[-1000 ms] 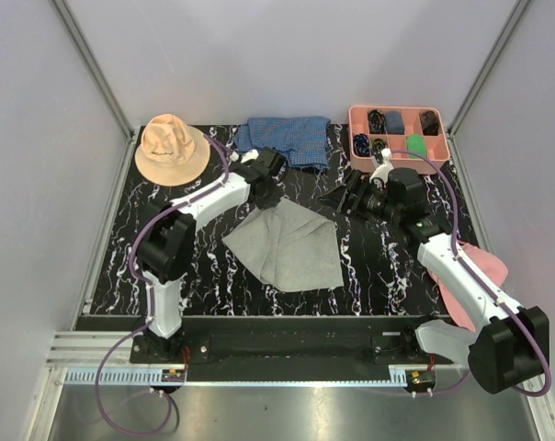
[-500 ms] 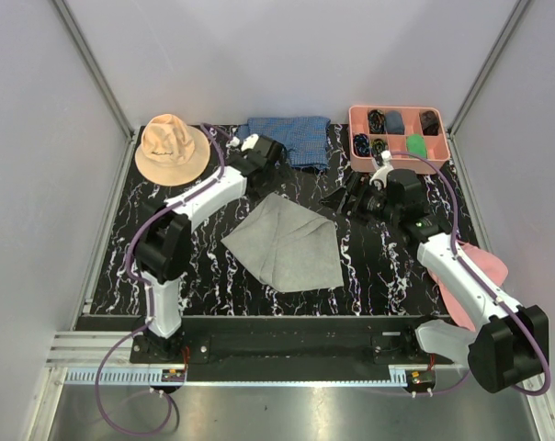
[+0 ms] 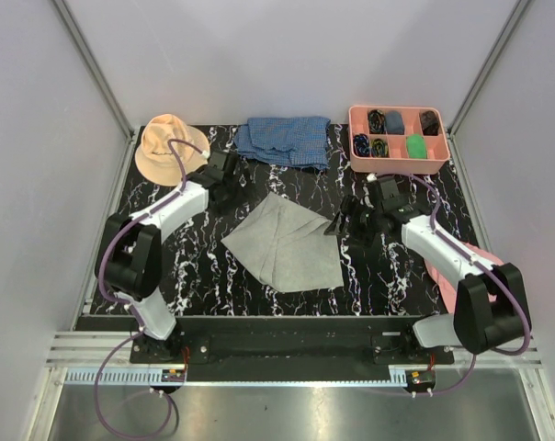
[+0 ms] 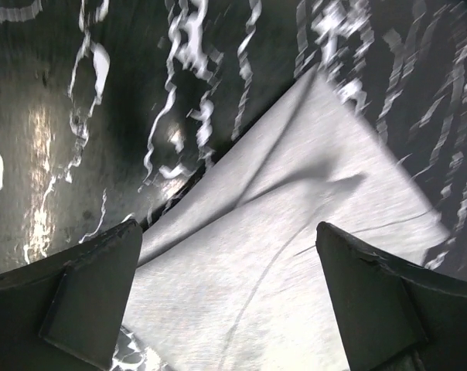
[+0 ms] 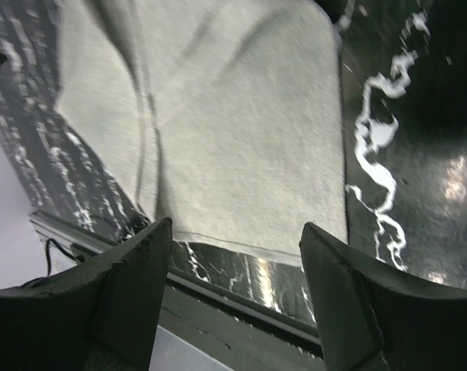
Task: Fold the napkin, place the utensils inside, and roll it up
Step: Fold the napkin
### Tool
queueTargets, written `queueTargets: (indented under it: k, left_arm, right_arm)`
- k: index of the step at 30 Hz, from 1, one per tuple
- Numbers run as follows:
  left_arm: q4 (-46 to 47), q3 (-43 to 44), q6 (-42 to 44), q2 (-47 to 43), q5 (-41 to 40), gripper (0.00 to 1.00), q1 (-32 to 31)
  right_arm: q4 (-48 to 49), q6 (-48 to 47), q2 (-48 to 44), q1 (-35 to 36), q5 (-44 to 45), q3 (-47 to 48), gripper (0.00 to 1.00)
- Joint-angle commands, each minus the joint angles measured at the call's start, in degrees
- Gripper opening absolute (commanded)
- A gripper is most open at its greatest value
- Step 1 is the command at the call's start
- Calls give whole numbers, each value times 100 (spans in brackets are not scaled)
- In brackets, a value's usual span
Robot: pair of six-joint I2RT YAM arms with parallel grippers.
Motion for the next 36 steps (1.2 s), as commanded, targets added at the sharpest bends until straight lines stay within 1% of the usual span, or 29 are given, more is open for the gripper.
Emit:
queueTargets:
  k: [1, 5, 10, 18, 22, 24, 29, 32, 33, 35, 36]
  left_arm:
    - [428, -378, 303, -362, 795, 99, 207]
    - [165, -404, 453, -143, 752, 99, 294]
    - [94, -720, 488, -186, 391, 99, 330]
    - [-90, -747, 515, 270, 742, 93, 418]
    - [-117, -817, 506, 245, 1032, 89, 435]
    - [-117, -887, 514, 236, 1163, 86, 435]
    - [-161, -1019, 637, 315, 1560, 83, 435]
    - [-161, -1151, 638, 236, 1648, 76, 427]
    - [-161, -1177, 629, 227, 1700, 71, 427]
    - [-161, -1265, 603, 105, 1709, 65, 418]
    - [-161, -1309, 585, 60, 1692, 57, 418]
  right_arm:
    - [-792, -92, 194, -39, -28, -41, 72]
    - [-985, 5, 194, -39, -108, -270, 68]
    - [-1126, -13, 238, -31, -108, -358, 66]
    - [-1135, -39, 387, -31, -73, -411, 66]
    - [-1109, -30, 492, 4, -73, -455, 66]
    - [-1109, -21, 458, 5, -29, -429, 66]
    - [-1109, -12, 378, 13, -20, -201, 66]
    - [-1100, -39, 483, 13, -11, -60, 66]
    - [-1100, -65, 518, 5, -29, -34, 66]
    - [-1074, -83, 580, 13, -46, 28, 66]
    - [-1082, -109, 589, 5, -38, 46, 66]
